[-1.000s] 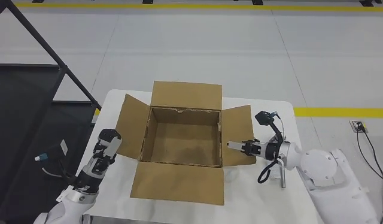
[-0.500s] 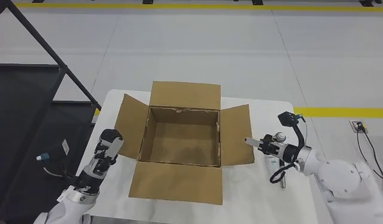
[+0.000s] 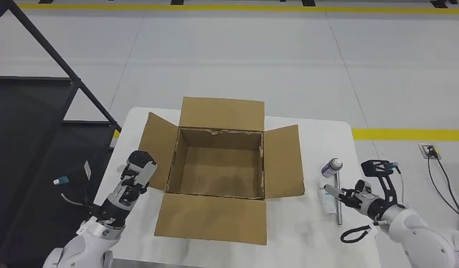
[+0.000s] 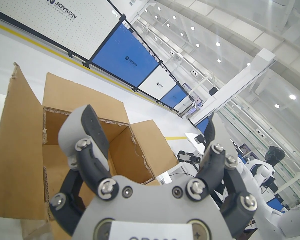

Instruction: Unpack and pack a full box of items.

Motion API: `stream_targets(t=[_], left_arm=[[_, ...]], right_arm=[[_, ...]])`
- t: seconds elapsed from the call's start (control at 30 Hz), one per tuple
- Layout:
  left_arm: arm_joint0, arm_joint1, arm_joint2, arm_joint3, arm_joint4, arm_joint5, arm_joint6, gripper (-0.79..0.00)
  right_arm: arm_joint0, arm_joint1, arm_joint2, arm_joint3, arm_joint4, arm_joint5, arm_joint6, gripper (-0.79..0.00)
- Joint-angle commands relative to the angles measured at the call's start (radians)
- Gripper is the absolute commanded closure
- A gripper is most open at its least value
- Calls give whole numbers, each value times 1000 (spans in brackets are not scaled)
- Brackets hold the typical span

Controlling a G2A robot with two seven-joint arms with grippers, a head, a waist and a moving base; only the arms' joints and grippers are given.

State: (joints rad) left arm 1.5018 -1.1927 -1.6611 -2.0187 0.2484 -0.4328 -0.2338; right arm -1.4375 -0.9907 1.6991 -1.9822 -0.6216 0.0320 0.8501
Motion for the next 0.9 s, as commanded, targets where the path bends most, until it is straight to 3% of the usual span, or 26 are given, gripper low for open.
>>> stream_targets(t=[0.0, 0.2, 0.33, 0.67, 0.83, 0.87], left_arm=[[-8, 0, 8, 1, 9, 6, -7, -785], [-23, 0, 34, 8, 18, 9, -11, -785], [-26, 0, 34, 15, 12, 14, -2, -785], [-43, 0, 39, 29, 8, 23, -1, -785], [-57, 1, 46, 36, 6, 29, -6, -785], [-59, 1, 46, 38, 5, 31, -5, -785]], right_arm=[[1, 0, -1, 0, 0, -1, 1, -785], [-2, 0, -4, 4, -6, -2, -5, -785], [20, 5, -46, 24, -113, -23, 41, -785], [178, 4, -195, 160, -366, 124, 211, -785], [266, -5, -265, 248, -422, 175, 264, -782], [280, -7, -274, 267, -423, 181, 267, -680]])
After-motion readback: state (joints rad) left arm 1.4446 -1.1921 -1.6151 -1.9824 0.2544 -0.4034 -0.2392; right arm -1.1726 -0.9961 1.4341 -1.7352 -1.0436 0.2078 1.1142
